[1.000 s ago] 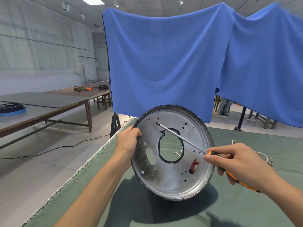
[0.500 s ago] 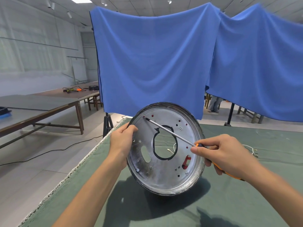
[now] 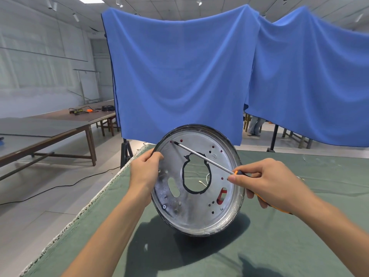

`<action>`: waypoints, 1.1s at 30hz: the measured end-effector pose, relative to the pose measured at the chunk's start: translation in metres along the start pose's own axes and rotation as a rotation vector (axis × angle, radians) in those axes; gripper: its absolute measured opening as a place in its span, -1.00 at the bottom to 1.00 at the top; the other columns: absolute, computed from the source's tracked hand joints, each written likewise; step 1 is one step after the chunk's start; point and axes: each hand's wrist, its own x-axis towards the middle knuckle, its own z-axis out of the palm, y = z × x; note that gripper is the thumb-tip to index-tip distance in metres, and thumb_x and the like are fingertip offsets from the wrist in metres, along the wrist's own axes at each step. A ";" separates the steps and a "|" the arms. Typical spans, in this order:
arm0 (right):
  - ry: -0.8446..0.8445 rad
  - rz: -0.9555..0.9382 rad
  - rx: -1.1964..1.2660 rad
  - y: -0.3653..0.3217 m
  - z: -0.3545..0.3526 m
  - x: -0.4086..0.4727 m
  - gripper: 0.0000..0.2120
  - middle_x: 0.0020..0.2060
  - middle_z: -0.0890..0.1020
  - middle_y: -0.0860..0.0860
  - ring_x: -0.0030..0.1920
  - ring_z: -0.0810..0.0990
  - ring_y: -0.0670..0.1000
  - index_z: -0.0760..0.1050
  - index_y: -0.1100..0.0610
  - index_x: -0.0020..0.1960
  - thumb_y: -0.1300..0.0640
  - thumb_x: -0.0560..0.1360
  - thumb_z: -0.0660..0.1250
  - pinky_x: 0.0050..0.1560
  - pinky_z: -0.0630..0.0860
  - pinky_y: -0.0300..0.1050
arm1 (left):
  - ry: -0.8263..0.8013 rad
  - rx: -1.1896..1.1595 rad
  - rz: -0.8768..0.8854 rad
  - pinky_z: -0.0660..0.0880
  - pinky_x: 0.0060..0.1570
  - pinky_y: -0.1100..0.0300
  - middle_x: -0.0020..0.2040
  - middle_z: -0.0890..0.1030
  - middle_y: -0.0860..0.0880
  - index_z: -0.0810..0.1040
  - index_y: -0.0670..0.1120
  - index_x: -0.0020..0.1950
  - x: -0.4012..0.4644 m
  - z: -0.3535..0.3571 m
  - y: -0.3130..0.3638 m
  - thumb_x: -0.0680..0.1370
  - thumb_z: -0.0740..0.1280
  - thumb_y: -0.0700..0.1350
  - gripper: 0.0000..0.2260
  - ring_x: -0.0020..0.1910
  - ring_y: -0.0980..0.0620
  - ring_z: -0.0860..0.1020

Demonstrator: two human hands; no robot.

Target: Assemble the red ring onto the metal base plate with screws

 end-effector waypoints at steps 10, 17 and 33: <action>0.013 0.011 -0.067 -0.007 -0.008 -0.005 -0.76 -0.50 0.58 -0.04 -0.61 0.45 -0.06 0.63 -0.12 -0.19 -0.25 0.42 0.31 -0.47 0.36 -0.24 | 0.004 0.022 0.050 0.21 -0.17 0.09 -0.19 0.37 -0.07 0.53 -0.14 -0.15 -0.002 0.002 0.001 0.50 0.24 -0.21 -0.91 -0.19 -0.02 0.27; 0.016 0.012 -0.117 -0.010 -0.010 -0.007 -0.73 -0.50 0.58 -0.07 -0.60 0.46 -0.07 0.62 -0.11 -0.19 -0.27 0.42 0.30 -0.37 0.46 -0.15 | 0.003 0.021 0.039 0.21 -0.15 0.08 -0.20 0.37 -0.08 0.54 -0.19 -0.14 -0.004 0.001 0.001 0.50 0.24 -0.21 -0.89 -0.19 -0.03 0.28; 0.019 0.032 -0.158 -0.020 -0.013 -0.010 -0.75 -0.46 0.59 0.01 -0.61 0.43 -0.08 0.61 -0.09 -0.22 -0.24 0.44 0.31 -0.38 0.44 -0.17 | 0.010 0.072 0.044 0.22 -0.22 0.11 -0.27 0.36 -0.08 0.52 -0.16 -0.26 -0.006 0.001 0.001 0.49 0.22 -0.21 -0.84 -0.25 -0.01 0.27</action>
